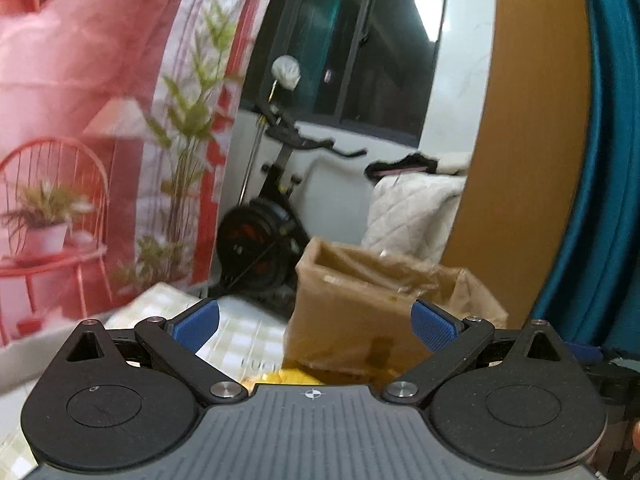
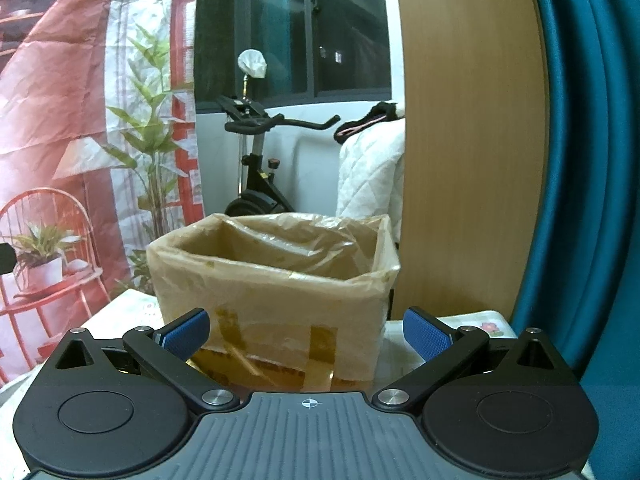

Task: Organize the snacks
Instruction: 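Lower both tools toward the snack pile in front of the box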

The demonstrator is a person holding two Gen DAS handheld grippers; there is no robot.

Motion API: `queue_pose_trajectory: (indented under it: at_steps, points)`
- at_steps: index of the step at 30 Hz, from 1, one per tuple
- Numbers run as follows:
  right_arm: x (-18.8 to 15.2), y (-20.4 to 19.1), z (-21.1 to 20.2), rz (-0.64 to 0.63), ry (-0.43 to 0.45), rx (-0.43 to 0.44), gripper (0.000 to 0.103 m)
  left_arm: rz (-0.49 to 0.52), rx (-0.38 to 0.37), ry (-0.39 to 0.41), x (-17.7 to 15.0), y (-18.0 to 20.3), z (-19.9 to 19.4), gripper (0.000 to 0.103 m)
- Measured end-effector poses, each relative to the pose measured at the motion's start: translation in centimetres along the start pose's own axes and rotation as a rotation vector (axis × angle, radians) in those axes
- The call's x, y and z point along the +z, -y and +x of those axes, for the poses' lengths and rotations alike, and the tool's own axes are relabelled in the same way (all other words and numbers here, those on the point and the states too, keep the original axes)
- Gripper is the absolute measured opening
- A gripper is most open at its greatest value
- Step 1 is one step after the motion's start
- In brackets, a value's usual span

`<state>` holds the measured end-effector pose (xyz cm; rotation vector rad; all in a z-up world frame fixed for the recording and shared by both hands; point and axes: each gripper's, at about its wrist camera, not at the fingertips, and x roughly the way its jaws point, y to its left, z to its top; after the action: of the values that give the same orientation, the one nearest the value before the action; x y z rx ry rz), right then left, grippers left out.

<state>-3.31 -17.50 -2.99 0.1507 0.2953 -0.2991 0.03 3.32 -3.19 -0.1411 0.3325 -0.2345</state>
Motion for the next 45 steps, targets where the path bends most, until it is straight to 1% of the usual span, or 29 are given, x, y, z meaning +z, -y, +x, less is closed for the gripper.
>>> queue_pose_trajectory:
  at_steps: [2, 7, 11, 16, 21, 23, 28, 32, 34, 35, 36, 39, 45]
  points:
    - [-0.7, -0.1, 0.2, 0.012, -0.004, 0.016, 0.103, 0.009, 0.026, -0.011, -0.6, -0.3, 0.5, 0.103]
    - [-2.7, -0.9, 0.6, 0.017, 0.000, 0.062, 0.103, 0.006, 0.056, -0.029, -1.8, -1.8, 1.2, 0.103]
    - [-4.1, -0.6, 1.6, 0.081, -0.046, 0.105, 0.103, 0.055, 0.087, -0.040, -2.8, -2.4, 1.5, 0.103]
    - [-6.0, -1.3, 2.7, 0.080, -0.067, 0.103, 0.103, 0.104, 0.093, -0.067, -3.9, -2.7, 2.0, 0.103]
    - [-7.8, -2.2, 3.4, 0.043, -0.099, 0.120, 0.103, 0.107, 0.095, -0.104, -5.4, -3.4, 2.2, 0.102]
    - [-8.2, -2.3, 3.5, 0.045, -0.108, 0.140, 0.103, 0.108, 0.098, -0.115, -5.7, -3.7, 2.3, 0.102]
    - [-8.8, -2.1, 3.2, 0.048, -0.086, 0.121, 0.103, 0.113, 0.102, -0.111, -6.0, -4.1, 1.9, 0.102]
    - [-9.0, -1.4, 2.9, 0.066, -0.071, 0.121, 0.103, 0.114, 0.114, -0.116, -6.5, -4.1, 1.9, 0.102]
    - [-9.4, -1.6, 2.8, 0.051, -0.066, 0.103, 0.103, 0.115, 0.100, -0.133, -6.7, -3.8, 1.9, 0.101]
    - [-9.5, -1.7, 2.8, 0.041, -0.065, 0.098, 0.103, 0.115, 0.091, -0.141, -6.8, -3.8, 1.9, 0.099]
    - [-9.6, -1.8, 2.8, 0.034, -0.065, 0.098, 0.103, 0.116, 0.083, -0.146, -7.0, -3.7, 1.9, 0.096]
    - [-9.8, -1.7, 2.6, 0.039, -0.066, 0.114, 0.103, 0.124, 0.057, -0.155, -7.3, -3.4, 1.8, 0.096]
    - [-10.5, -1.2, 0.7, 0.010, 0.008, 0.161, 0.103, 0.137, 0.011, -0.174, -8.7, -2.9, 1.8, 0.096]
